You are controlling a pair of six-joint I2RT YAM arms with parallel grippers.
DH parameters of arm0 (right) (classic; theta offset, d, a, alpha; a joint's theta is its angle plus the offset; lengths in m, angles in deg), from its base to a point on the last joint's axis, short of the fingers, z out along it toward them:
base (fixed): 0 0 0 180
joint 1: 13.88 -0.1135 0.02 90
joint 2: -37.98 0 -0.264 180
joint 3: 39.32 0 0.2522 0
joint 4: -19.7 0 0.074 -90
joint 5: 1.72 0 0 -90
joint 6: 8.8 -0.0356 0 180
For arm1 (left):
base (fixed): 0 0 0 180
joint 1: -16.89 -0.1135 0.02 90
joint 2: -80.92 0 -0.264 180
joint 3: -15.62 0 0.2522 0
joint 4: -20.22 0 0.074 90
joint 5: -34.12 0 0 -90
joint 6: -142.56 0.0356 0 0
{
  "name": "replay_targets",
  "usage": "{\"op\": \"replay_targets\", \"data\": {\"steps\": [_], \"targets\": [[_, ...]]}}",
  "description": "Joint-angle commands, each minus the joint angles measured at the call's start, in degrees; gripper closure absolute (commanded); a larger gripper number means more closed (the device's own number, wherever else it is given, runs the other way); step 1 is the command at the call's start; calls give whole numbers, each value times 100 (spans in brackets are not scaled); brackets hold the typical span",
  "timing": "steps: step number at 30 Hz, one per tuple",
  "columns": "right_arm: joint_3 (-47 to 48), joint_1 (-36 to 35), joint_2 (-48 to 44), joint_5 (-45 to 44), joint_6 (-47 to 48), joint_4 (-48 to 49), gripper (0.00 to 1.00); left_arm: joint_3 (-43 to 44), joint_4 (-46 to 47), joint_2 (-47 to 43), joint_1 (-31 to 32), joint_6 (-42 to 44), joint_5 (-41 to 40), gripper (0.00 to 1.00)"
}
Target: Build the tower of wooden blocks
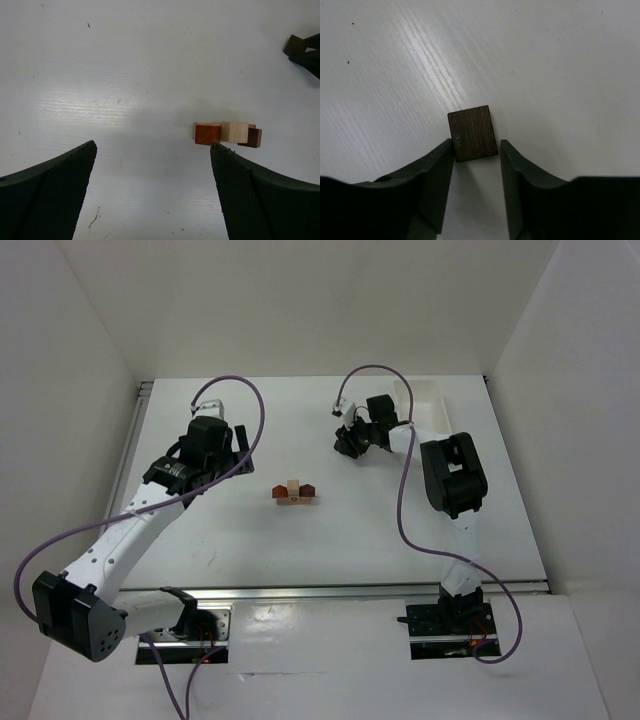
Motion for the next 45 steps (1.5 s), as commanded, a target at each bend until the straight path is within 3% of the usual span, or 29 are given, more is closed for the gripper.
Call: {"op": "replay_targets", "data": {"steps": [1, 7, 10, 14, 16, 20, 25, 26, 28, 30, 32, 38, 45], "targets": [[244, 5, 157, -7, -157, 265, 54, 65, 105, 2, 26, 31, -86, 0], [358, 5, -132, 82, -105, -226, 74, -57, 105, 2, 26, -21, -86, 0], [480, 5, -316, -583, 114, -629, 74, -110, 105, -50, 26, -74, -86, 0], [1016, -223, -466, -1737, 1604, -2298, 74, -250, 158, -165, 26, -126, -33, 0], [1017, -345, -624, -2220, 1871, -2904, 74, -321, 158, -314, 26, -127, -33, 0], [1157, -574, -888, -3001, 2469, -3933, 65, -444, 263, -446, 26, -127, 90, 0], [939, -1022, -1072, -4329, 3042, -5472, 62, -444, 263, -446, 26, -74, 143, 0], [564, -1023, -1143, -5010, 3094, -5326, 62, -444, 263, -446, 26, -74, 195, 0], [472, -1093, -1222, -5254, 3094, -5499, 65, -444, 316, -446, 26, -74, 247, 0], [656, -1145, -1222, -4800, 3094, -6167, 61, -497, 316, -446, 26, -21, 318, 0], [657, -1146, -1293, -4745, 3094, -6256, 53, -497, 377, -446, 26, -21, 370, 0], [-327, -1251, -1171, -5596, 3094, -5879, 53, -550, 325, -446, 26, -21, 538, 0], [234, -1304, -950, -5211, 3094, -5317, 53, -603, 325, -446, 26, -21, 415, 0]]}}
